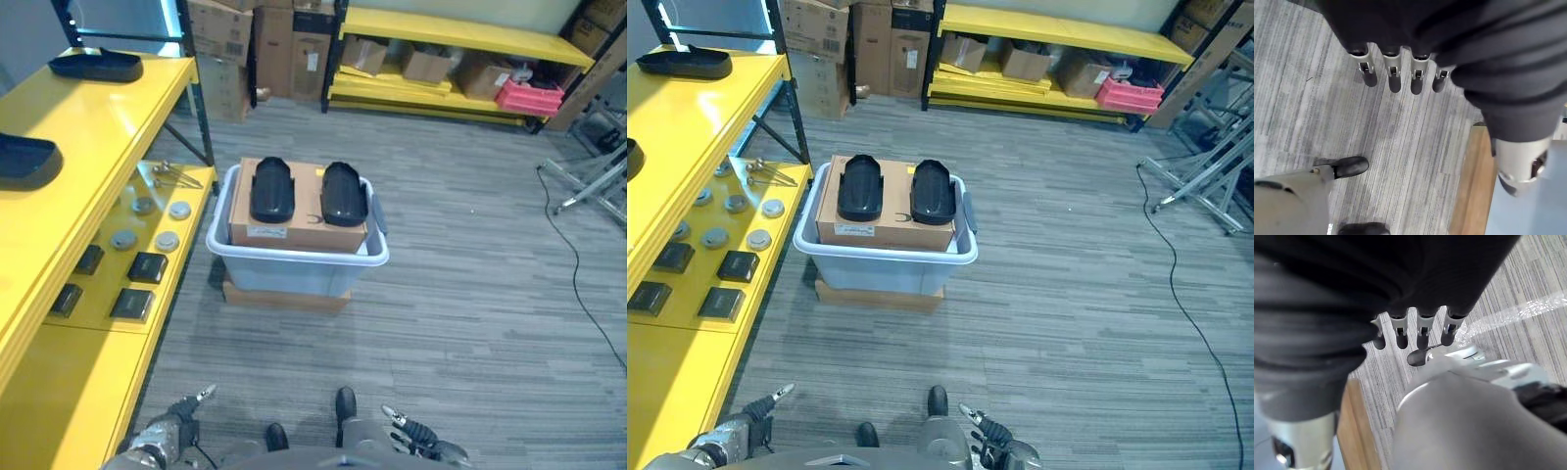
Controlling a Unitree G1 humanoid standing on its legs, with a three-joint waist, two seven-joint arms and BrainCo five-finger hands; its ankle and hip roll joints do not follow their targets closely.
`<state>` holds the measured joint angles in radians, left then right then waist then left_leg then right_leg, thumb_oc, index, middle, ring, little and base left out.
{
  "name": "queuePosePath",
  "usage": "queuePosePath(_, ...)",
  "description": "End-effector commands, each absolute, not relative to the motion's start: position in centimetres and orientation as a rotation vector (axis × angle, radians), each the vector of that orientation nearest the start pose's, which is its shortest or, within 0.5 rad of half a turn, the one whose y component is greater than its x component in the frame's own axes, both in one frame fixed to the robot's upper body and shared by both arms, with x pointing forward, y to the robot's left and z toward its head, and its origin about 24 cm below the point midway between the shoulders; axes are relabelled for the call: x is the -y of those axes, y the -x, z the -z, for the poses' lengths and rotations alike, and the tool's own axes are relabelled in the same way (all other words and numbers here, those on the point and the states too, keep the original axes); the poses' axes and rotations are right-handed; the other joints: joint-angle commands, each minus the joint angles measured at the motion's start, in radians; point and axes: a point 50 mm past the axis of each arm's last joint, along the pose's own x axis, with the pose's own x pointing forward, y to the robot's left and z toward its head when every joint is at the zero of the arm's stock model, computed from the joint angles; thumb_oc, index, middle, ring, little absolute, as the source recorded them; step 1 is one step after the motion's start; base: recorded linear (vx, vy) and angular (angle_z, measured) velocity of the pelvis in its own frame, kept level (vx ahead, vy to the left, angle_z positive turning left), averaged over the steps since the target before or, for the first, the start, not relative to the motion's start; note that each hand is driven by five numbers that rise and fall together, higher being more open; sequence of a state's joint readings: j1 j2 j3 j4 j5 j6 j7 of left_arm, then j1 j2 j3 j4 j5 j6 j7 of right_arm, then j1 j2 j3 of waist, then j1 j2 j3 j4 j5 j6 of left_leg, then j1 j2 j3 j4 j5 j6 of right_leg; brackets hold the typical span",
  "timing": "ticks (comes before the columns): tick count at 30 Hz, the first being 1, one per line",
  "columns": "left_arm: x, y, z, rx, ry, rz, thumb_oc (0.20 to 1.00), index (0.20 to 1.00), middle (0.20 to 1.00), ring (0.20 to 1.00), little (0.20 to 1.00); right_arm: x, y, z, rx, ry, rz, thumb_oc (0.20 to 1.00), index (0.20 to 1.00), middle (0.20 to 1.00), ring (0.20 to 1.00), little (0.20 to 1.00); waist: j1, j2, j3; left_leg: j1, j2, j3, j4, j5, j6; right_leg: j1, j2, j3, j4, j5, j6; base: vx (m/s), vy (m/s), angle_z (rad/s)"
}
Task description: Move parts from the plastic box to the shelf.
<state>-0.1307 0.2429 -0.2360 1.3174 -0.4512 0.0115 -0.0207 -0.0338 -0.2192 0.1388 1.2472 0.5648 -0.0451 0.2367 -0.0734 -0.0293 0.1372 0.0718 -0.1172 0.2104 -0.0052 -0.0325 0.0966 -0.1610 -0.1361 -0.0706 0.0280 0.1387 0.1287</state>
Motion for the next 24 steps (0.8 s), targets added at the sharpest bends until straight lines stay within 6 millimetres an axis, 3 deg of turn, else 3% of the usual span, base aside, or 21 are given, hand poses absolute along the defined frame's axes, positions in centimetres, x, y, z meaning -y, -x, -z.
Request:
queuePosePath(1, -22.5, -13.2, 15.4, -1.158, 0.093, -0.276, 1.0, 1.0, 1.0, 1.0, 1.0, 23.1, -11.6, 15.4, -1.071, -0.319, 0.188, 1.0, 1.0, 1.0, 1.0, 1.0, 0.004, -0.007, 0.019, 0.041, 0.149, -0.16, 0.034, -0.032, -0.077, 0.055, -0.005, 0.018, -0.016, 0.022, 0.0, 0.25, -0.344, 0.31)
queuePosePath(3, -21.8, -12.1, 15.9, -1.178, 0.133, -0.277, 1.0, 1.0, 1.0, 1.0, 1.0, 23.2, -11.5, 15.5, -1.079, -0.291, 0.207, 1.0, 1.0, 1.0, 1.0, 1.0, 0.01, -0.015, 0.009, 0.025, 0.183, -0.163, 0.171, -0.028, -0.095, 0.095, 0.01, 0.008, -0.027, -0.001, -0.034, 0.29, -0.432, 0.25)
queuePosePath(7, -21.2, -11.4, 16.2, -1.185, 0.156, -0.293, 1.0, 1.0, 1.0, 1.0, 1.0, 24.4, -12.3, 15.0, -1.054, -0.194, 0.216, 1.0, 1.0, 1.0, 1.0, 1.0, 0.029, -0.024, 0.027, -0.114, 0.202, -0.192, 0.476, 0.09, -0.117, 0.153, 0.042, 0.016, -0.028, -0.032, -0.088, 0.19, -0.293, 0.18)
queuePosePath(8, -21.1, -11.5, 16.2, -1.192, 0.16, -0.283, 1.0, 1.0, 1.0, 1.0, 1.0, 25.2, -12.6, 14.6, -1.035, -0.151, 0.238, 1.0, 1.0, 1.0, 1.0, 1.0, 0.034, -0.023, 0.042, -0.203, 0.228, -0.174, 0.589, 0.125, -0.127, 0.191, 0.054, 0.008, -0.035, -0.045, -0.115, 0.17, -0.191, 0.1)
queuePosePath(11, -20.8, -11.6, 16.2, -1.198, 0.138, -0.259, 1.0, 1.0, 1.0, 1.0, 1.0, 25.7, -12.9, 14.4, -1.009, -0.183, 0.271, 1.0, 1.0, 1.0, 1.0, 1.0, 0.04, -0.015, 0.05, -0.216, 0.208, -0.139, 0.523, 0.093, -0.12, 0.214, 0.058, -0.007, -0.042, -0.061, -0.108, 0.17, -0.053, -0.15)
queuePosePath(13, -20.8, -10.8, 16.4, -1.201, 0.127, -0.265, 1.0, 1.0, 1.0, 1.0, 1.0, 25.8, -13.5, 14.1, -0.968, -0.212, 0.274, 1.0, 1.0, 1.0, 1.0, 1.0, 0.067, 0.015, 0.05, -0.199, 0.105, -0.128, 0.254, 0.081, -0.113, 0.241, 0.092, 0.008, -0.053, -0.087, -0.092, 0.26, 0.092, 0.01)
queuePosePath(14, -20.9, -10.3, 16.5, -1.201, 0.124, -0.274, 1.0, 1.0, 1.0, 1.0, 1.0, 25.8, -13.8, 13.9, -0.955, -0.214, 0.262, 1.0, 1.0, 1.0, 1.0, 1.0, 0.078, 0.021, 0.053, -0.209, 0.082, -0.137, 0.204, 0.096, -0.112, 0.251, 0.103, 0.018, -0.046, -0.1, -0.091, 0.22, 0.089, -0.11)
queuePosePath(18, -21.7, -10.6, 16.3, -1.191, 0.079, -0.264, 1.0, 1.0, 1.0, 1.0, 1.0, 26.1, -15.1, 13.2, -0.876, -0.243, 0.273, 1.0, 1.0, 1.0, 1.0, 1.0, 0.101, 0.013, 0.04, -0.179, 0.06, -0.175, 0.099, 0.083, -0.094, 0.249, 0.118, 0.01, -0.041, -0.118, -0.095, 0.12, 0.086, -0.32)
queuePosePath(20, -22.1, -10.9, 16.2, -1.182, 0.065, -0.272, 1.0, 1.0, 1.0, 1.0, 1.0, 26.5, -15.3, 12.9, -0.818, -0.241, 0.291, 1.0, 1.0, 1.0, 1.0, 1.0, 0.099, 0.01, 0.033, -0.154, 0.068, -0.159, 0.069, 0.085, -0.094, 0.251, 0.124, -0.009, -0.031, -0.13, -0.094, 0.13, 0.092, -0.28)
queuePosePath(22, -23.0, -11.4, 15.8, -1.175, 0.041, -0.282, 1.0, 1.0, 1.0, 1.0, 1.0, 26.6, -16.0, 12.2, -0.732, -0.23, 0.318, 1.0, 1.0, 1.0, 1.0, 1.0, 0.091, 0.006, 0.024, -0.128, 0.074, -0.147, 0.031, 0.092, -0.082, 0.228, 0.145, -0.02, 0.034, -0.157, -0.095, 0.08, 0.064, 0.12)
queuePosePath(24, -23.6, -12.2, 15.4, -1.162, 0.001, -0.268, 1.0, 1.0, 1.0, 1.0, 1.0, 26.8, -17.7, 10.7, -0.594, -0.201, 0.349, 1.0, 1.0, 1.0, 1.0, 1.0, 0.076, 0.01, 0.029, -0.102, 0.088, -0.131, 0.017, 0.087, -0.066, 0.127, 0.146, -0.049, 0.215, -0.135, -0.061, 0.01, 0.024, -0.18)
